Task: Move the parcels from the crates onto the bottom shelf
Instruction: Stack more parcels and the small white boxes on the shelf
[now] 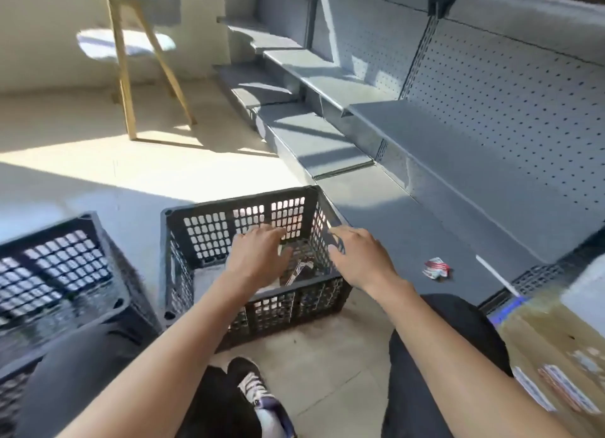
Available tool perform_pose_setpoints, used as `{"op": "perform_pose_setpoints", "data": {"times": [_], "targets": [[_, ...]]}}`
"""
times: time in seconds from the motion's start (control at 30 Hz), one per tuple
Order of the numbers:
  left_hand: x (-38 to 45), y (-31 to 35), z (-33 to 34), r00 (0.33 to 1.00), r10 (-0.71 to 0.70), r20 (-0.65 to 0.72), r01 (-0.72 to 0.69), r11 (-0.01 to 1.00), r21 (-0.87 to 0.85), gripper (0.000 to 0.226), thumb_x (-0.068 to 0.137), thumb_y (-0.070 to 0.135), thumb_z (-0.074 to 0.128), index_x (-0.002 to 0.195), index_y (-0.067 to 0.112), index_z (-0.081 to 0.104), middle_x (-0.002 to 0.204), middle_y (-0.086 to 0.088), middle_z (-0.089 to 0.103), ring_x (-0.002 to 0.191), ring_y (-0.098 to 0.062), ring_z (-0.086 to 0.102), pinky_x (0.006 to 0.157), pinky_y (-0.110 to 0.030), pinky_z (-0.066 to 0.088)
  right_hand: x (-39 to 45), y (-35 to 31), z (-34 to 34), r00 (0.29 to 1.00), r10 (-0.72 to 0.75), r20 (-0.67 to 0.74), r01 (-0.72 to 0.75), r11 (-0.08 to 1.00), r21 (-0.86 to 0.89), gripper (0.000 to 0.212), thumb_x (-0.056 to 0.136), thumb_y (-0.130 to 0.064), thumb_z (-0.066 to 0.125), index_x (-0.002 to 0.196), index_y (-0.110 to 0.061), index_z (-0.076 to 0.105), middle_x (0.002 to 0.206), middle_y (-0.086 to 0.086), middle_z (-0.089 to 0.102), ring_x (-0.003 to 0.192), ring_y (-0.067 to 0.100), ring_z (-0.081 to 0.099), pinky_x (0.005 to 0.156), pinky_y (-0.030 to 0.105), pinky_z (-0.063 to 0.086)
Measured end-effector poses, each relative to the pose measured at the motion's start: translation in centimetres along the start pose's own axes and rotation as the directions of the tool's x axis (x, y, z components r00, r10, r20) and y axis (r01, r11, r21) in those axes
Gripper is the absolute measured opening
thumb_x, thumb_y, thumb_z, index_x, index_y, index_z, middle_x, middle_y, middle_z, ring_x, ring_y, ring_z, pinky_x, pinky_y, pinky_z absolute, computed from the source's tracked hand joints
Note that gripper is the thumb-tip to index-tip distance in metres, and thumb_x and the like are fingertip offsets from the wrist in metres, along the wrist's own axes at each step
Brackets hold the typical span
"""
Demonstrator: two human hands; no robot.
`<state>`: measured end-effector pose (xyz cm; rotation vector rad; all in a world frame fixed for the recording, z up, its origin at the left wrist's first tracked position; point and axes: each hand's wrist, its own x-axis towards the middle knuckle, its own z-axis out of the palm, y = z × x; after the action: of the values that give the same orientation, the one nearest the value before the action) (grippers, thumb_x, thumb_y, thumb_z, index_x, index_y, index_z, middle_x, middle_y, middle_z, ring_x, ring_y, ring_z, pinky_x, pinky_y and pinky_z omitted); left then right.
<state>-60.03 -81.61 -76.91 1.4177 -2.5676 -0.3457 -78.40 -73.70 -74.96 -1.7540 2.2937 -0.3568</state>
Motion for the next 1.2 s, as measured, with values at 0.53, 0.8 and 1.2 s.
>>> {"op": "perform_pose_setpoints", "data": {"times": [0.53,0.8,1.2], "targets": [[7.0,-13.5,12.5,0.882,-0.375,0.285,0.39,0.921,0.004,0.039,0.096,0.038,0.054,0.132,0.024,0.064,0.133,-0.003,0.066,0.121,-0.026,0.06,0.097,-0.041,0.05,14.2,-0.1,16.7,0.929,-0.008,0.37,-0.004,0.999,0.032,0.046,0.1,-0.029,0.052,0.146,-0.024,0.044,0.144,-0.001,0.051,0.132,0.027,0.044,0.107,0.044,0.042],[8.5,-19.1,18.4,0.761,-0.513,0.397,0.548,0.836,0.031,0.047,0.096,0.04,0.053,0.14,0.022,0.057,0.142,-0.008,0.059,0.128,-0.03,0.054,0.101,-0.047,0.05,20.3,-0.3,25.4,0.865,0.023,0.502,-0.033,0.999,0.011,0.047,0.096,-0.032,0.054,0.142,-0.025,0.047,0.138,0.002,0.053,0.124,0.029,0.048,0.095,0.043,0.046],[6.3,-21.7,23.5,0.603,-0.546,0.581,0.603,0.789,0.117,0.068,0.093,0.052,0.056,0.152,0.032,0.029,0.165,-0.007,0.01,0.148,-0.035,0.021,0.105,-0.062,0.04,24.9,-3.3,33.6,0.821,0.048,0.569,-0.035,0.999,-0.033,0.055,0.096,-0.035,0.053,0.148,-0.023,0.037,0.158,0.01,0.024,0.142,0.038,0.022,0.107,0.056,0.037]]}}
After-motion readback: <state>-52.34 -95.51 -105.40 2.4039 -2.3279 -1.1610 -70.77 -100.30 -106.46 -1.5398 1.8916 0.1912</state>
